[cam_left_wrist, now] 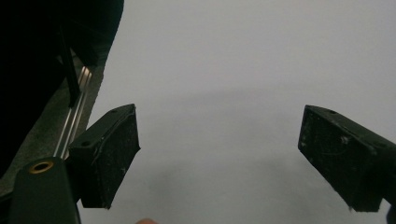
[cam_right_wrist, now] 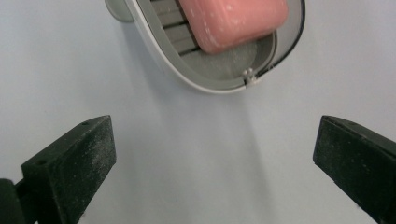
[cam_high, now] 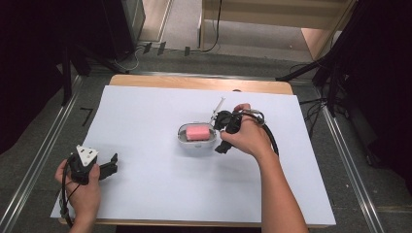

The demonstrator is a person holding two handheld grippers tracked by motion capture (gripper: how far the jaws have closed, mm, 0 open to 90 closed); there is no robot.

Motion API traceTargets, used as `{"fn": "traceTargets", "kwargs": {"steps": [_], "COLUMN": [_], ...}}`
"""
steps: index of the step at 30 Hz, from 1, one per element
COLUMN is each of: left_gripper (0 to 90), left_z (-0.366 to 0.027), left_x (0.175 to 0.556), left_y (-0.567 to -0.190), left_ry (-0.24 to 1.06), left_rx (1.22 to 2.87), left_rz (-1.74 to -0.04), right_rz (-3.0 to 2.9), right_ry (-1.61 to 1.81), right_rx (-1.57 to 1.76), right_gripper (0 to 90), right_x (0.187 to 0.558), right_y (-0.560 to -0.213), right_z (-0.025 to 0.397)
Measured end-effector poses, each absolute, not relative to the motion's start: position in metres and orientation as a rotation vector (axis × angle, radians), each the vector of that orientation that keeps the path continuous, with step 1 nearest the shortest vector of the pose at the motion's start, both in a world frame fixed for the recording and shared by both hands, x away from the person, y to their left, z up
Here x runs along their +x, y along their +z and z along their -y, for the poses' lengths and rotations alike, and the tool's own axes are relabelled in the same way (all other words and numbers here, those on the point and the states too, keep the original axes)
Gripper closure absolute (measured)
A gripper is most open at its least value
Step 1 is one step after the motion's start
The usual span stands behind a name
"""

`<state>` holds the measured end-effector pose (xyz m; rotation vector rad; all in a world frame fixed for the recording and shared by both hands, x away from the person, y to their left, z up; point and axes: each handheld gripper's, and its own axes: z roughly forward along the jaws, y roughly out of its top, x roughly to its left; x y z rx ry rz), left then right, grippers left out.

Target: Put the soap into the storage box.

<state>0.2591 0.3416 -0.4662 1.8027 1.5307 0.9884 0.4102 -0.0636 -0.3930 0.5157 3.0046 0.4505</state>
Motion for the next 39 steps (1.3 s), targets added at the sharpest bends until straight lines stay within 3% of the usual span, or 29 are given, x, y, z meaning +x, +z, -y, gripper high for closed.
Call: {"fn": "traceTargets", "kwargs": {"steps": [39], "left_gripper": [13.2], "left_z": [-0.34], "left_x": [0.259], "left_y": [-0.466], "left_ry": [1.0], "left_rx": [1.809], "left_rz": [-1.527], "right_rz": [-2.887], "right_ry": [0.61], "right_rx": [0.793], "right_gripper": [0.0], "right_x": [0.373], "right_y": [-0.433], "right_z": [0.178]}}
